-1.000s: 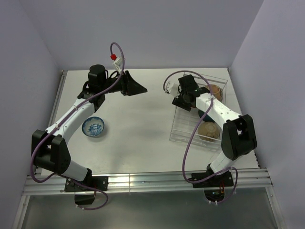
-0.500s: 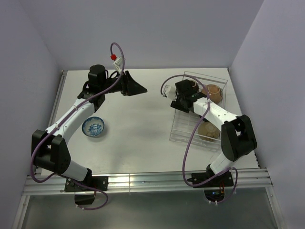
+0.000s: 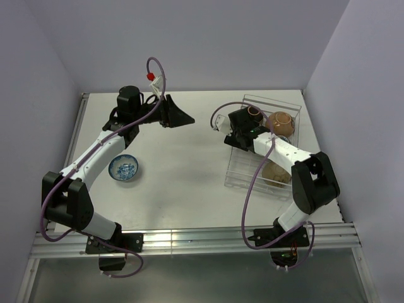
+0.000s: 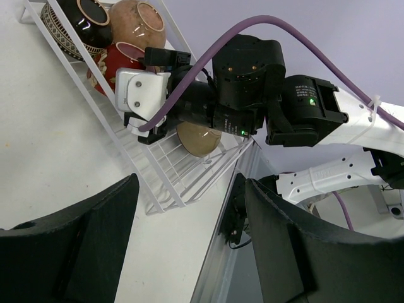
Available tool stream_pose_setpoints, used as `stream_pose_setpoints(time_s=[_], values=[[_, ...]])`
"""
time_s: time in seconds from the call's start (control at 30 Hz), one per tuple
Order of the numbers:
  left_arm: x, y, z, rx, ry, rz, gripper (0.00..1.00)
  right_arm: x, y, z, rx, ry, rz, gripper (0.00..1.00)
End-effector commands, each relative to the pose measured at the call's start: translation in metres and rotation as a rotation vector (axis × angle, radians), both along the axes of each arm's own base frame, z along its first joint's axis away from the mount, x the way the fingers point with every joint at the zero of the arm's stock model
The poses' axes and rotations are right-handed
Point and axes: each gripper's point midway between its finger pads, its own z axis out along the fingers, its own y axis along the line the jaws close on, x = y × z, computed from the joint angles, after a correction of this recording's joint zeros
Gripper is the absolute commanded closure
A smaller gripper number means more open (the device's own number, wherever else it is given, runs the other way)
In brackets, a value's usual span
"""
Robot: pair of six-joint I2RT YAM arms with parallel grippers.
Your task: Load the bowls into the dish rack
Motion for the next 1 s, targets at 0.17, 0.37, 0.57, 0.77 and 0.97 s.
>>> stream_pose_setpoints(time_s=[0.17, 0.37, 0.57, 0.77, 0.97], values=[[-0.004, 0.004, 0.019, -0.013, -0.069, 0.006, 0.26, -0.018, 0.002, -0.022, 0.056, 0.071, -0.029, 0.23], [-0.004, 0.006, 0.018, -0.006, -0.074, 0.014, 0.26, -0.023, 0.003, -0.024, 0.059, 0.071, -0.027, 0.07], [-0.003, 0.007, 0.017, -0.002, -0.071, 0.016, 0.25, -0.026, 0.003, -0.022, 0.068, 0.075, -0.029, 0.04], [-0.003, 0.01, 0.017, 0.004, -0.074, 0.023, 0.24, -0.027, 0.01, -0.006, 0.112, 0.081, -0.026, 0.01], [-0.002, 0.021, 0.014, 0.033, -0.077, 0.051, 0.17, -0.035, 0.02, 0.022, 0.197, 0.094, -0.01, 0.0]])
